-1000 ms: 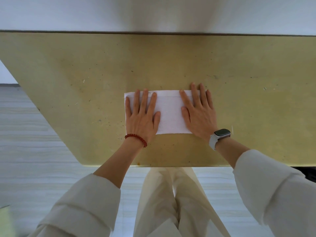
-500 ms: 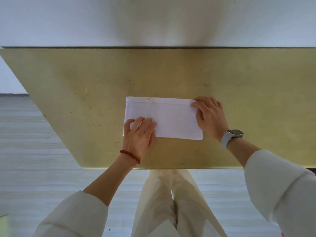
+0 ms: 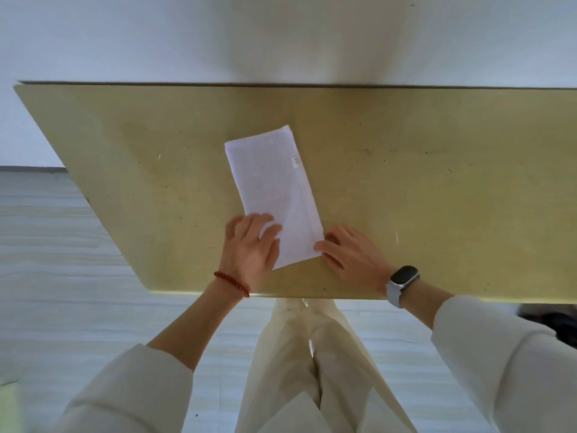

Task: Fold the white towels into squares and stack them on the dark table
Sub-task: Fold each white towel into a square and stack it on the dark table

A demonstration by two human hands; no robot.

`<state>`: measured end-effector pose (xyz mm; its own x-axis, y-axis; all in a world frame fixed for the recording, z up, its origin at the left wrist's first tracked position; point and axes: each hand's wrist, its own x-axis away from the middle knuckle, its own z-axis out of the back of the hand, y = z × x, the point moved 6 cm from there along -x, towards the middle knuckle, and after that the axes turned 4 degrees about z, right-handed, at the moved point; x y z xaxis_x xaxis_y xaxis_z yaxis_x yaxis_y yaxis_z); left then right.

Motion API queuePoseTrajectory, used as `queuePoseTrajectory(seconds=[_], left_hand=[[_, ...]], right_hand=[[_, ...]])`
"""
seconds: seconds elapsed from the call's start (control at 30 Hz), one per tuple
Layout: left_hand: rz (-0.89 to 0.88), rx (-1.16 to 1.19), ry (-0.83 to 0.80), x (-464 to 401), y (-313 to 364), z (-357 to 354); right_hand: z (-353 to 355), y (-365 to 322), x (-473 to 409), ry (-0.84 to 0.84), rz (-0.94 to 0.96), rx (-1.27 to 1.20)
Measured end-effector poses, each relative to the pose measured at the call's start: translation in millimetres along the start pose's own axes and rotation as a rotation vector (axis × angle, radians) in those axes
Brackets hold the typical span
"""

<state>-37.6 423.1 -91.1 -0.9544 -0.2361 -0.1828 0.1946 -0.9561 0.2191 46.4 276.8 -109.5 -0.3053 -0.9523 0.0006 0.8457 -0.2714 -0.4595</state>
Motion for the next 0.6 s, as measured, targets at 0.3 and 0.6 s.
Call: queuePoseTrajectory(seconds=[0.3,0.6], left_hand=[[0.016,0.07,-0.12,32.4,7.6,-21.0],[0.236,-0.065,-0.052,24.8,17.0,-14.4]], right_hand=[[-5.5,3.3,-6.0,-0.033,0.127,0.168],[17.3,-12.2,-10.4,-0.005,0.16,0.106]])
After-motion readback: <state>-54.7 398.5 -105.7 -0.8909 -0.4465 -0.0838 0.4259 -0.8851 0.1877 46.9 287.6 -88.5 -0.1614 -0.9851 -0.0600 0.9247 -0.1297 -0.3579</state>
